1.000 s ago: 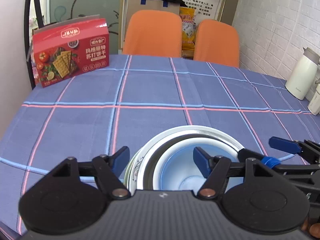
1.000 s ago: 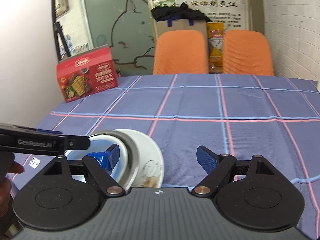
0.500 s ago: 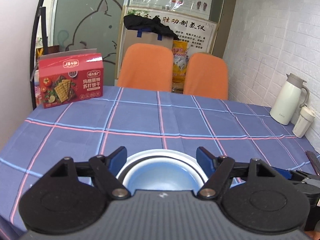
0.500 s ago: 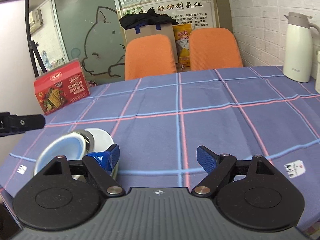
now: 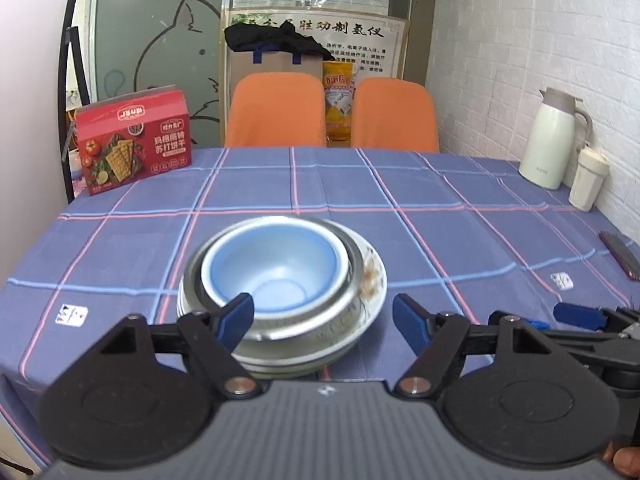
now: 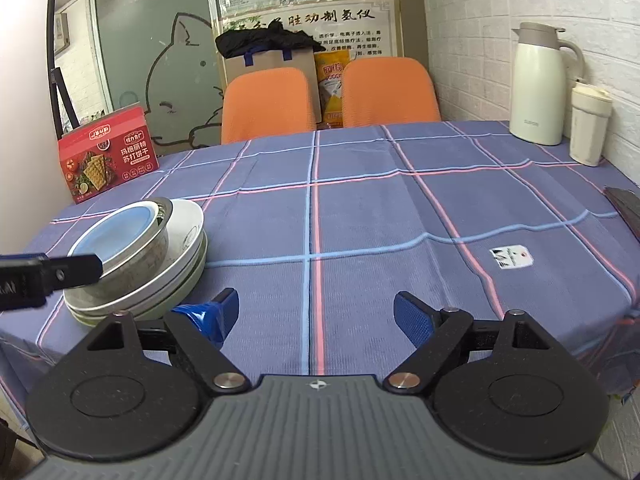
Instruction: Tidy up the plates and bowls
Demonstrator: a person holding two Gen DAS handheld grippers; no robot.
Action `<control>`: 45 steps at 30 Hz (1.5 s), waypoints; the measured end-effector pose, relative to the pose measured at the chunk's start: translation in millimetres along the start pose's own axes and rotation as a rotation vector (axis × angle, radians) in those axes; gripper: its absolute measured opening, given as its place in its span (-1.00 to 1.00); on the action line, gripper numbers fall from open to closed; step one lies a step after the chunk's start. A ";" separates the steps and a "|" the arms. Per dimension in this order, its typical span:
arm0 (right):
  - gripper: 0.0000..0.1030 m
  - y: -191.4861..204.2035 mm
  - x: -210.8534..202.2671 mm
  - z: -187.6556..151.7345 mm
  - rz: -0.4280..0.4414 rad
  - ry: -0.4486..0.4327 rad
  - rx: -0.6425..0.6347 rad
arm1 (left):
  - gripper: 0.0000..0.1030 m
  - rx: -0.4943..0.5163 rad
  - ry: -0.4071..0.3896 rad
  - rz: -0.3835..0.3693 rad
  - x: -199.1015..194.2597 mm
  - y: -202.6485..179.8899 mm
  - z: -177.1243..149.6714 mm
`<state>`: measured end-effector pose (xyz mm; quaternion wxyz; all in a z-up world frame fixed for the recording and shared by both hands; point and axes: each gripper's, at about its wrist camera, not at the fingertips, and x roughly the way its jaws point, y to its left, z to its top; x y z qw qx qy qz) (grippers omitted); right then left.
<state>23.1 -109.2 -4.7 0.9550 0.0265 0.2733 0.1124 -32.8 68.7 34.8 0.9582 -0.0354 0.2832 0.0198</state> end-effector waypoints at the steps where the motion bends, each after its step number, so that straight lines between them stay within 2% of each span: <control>1: 0.39 -0.2 -2.7 -2.8 -0.004 -0.005 0.000 | 0.47 0.006 0.005 0.004 -1.1 -2.2 -4.7; 14: 0.39 -0.7 -41.3 -36.8 0.003 -0.055 0.002 | 0.49 0.047 0.044 0.012 -12.8 -21.6 -54.6; 21: 0.40 5.5 -57.2 -44.9 0.073 -0.070 0.026 | 0.49 0.052 0.021 0.012 -28.4 -23.8 -64.2; 31: 0.40 8.0 -67.4 -59.9 0.087 -0.074 0.017 | 0.52 0.040 -0.024 0.065 -45.6 -19.7 -70.9; 45: 0.40 6.3 -81.8 -67.4 0.087 -0.106 0.015 | 0.52 0.013 -0.096 0.081 -63.1 -14.3 -77.5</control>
